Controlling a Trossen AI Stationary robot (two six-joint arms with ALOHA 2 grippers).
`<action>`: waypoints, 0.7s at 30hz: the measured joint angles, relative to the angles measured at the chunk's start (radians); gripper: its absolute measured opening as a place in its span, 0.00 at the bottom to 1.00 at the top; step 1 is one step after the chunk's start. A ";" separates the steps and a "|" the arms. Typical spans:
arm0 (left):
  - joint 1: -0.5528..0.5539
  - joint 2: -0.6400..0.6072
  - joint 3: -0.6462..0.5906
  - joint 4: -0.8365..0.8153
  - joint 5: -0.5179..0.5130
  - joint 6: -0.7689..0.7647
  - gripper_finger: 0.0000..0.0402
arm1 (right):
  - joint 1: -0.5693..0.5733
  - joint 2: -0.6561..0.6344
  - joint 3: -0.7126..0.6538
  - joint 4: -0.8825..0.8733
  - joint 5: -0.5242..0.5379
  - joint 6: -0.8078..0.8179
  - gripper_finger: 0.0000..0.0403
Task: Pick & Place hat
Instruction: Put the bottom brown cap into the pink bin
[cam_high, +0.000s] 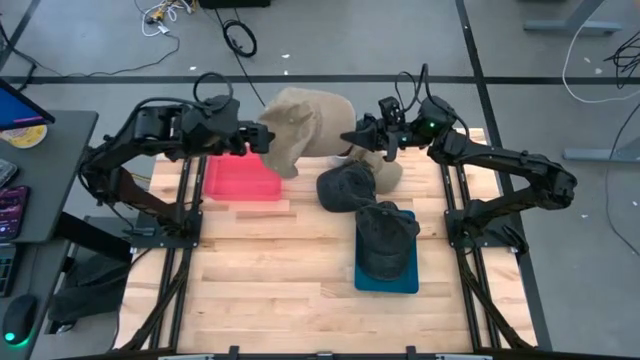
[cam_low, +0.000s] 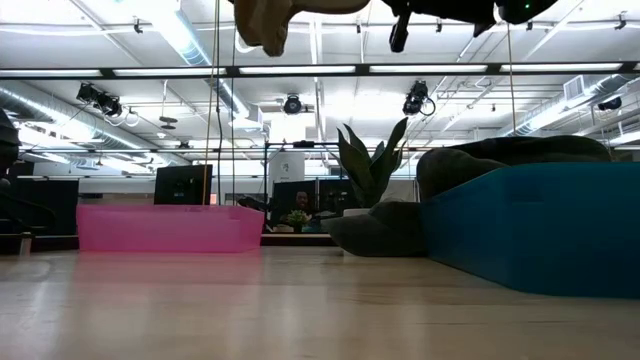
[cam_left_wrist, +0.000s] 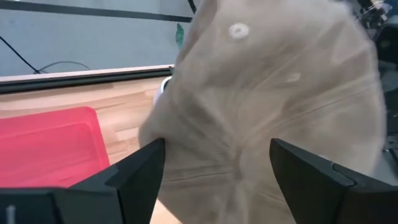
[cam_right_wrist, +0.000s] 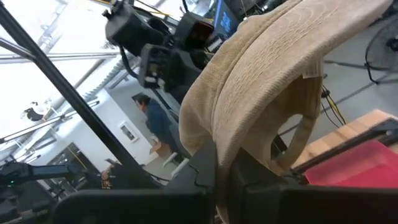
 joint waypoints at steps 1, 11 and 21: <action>0.000 0.002 0.000 0.008 -0.002 0.002 0.71 | 0.000 0.000 0.000 0.005 0.000 0.000 0.01; 0.000 0.022 0.001 0.074 -0.002 0.011 0.69 | 0.004 0.000 0.000 0.039 -0.013 0.003 0.01; 0.000 0.051 0.001 0.154 0.005 0.068 0.69 | 0.025 0.000 0.000 0.064 -0.030 -0.012 0.01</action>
